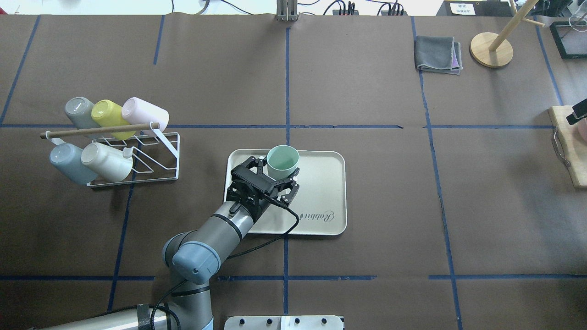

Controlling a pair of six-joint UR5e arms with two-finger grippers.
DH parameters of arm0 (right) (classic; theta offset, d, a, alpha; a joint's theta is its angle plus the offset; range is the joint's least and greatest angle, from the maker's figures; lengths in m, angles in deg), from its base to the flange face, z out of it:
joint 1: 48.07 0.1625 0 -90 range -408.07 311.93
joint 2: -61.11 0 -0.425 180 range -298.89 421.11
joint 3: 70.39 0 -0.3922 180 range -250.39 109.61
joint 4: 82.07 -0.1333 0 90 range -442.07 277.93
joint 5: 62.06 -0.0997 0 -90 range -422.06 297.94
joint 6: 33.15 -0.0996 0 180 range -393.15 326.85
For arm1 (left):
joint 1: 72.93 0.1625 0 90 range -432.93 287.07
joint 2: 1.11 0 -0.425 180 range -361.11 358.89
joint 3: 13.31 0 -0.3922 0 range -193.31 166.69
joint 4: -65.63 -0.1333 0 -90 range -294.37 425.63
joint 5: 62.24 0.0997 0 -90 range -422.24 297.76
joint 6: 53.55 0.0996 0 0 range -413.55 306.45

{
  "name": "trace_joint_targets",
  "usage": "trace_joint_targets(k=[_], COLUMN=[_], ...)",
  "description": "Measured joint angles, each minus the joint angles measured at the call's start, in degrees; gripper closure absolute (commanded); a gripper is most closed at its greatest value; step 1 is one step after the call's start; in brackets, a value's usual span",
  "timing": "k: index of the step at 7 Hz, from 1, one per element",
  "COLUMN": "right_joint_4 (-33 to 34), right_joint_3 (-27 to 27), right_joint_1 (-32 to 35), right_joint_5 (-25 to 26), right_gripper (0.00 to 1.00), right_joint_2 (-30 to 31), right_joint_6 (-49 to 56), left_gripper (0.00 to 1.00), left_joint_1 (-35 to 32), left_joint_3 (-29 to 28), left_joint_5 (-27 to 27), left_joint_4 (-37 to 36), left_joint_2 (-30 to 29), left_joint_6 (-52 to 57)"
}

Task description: Pick up and place green cup on tray

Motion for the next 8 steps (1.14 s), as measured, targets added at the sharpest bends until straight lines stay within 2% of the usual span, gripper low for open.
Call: trace_joint_targets(k=[1,5,6,8], right_joint_4=[0.0,0.0,0.0,0.02], right_joint_3=[0.0,-0.08,-0.08,-0.09], right_joint_1=[0.0,0.0,0.0,0.27], right_joint_5=[0.0,0.0,0.0,0.0], right_gripper=[0.0,0.0,0.0,0.0], right_joint_2=[0.0,0.0,0.07,0.04], right_joint_6=[0.0,0.02,0.06,0.34], left_gripper=[0.01,0.01,0.01,0.01], left_joint_1=[0.0,0.0,0.0,-0.05], left_joint_3=[0.11,1.02,3.3,13.82], left_joint_5=[0.0,-0.23,-0.38,-0.73], left_joint_4=[0.0,-0.51,-2.96,-14.29], left_joint_2=[-0.02,-0.2,-0.25,0.0], left_joint_6=[0.04,0.42,0.5,0.56])
